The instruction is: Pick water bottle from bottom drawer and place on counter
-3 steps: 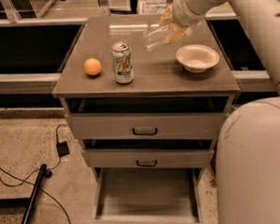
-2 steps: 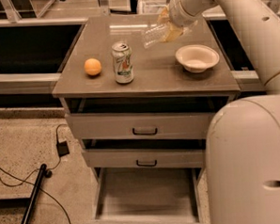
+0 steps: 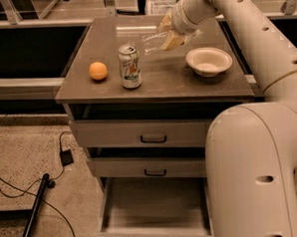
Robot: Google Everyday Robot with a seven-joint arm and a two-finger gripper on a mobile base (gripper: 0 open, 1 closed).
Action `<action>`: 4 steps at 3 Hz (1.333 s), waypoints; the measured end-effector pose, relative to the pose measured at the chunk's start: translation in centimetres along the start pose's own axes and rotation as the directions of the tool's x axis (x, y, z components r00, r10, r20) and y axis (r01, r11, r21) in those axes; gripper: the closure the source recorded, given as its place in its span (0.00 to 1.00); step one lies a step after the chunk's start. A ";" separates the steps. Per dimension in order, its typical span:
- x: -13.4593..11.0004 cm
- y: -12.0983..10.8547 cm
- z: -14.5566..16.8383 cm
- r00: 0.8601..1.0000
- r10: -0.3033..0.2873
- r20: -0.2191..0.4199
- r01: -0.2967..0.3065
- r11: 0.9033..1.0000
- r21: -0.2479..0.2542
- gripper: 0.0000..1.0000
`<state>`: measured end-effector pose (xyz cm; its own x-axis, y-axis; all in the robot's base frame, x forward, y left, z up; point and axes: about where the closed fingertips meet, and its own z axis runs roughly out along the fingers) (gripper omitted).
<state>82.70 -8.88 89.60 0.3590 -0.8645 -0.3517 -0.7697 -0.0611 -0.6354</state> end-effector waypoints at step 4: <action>-4.0 4.1 2.0 0.989 0.124 0.078 -0.105 0.972 -0.211 0.00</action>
Offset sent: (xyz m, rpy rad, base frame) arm -0.0414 0.0461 -0.0131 0.0674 0.3117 0.0659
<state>79.18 -4.74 87.06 0.3006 -0.8239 -0.4805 -0.8971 -0.0733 -0.4356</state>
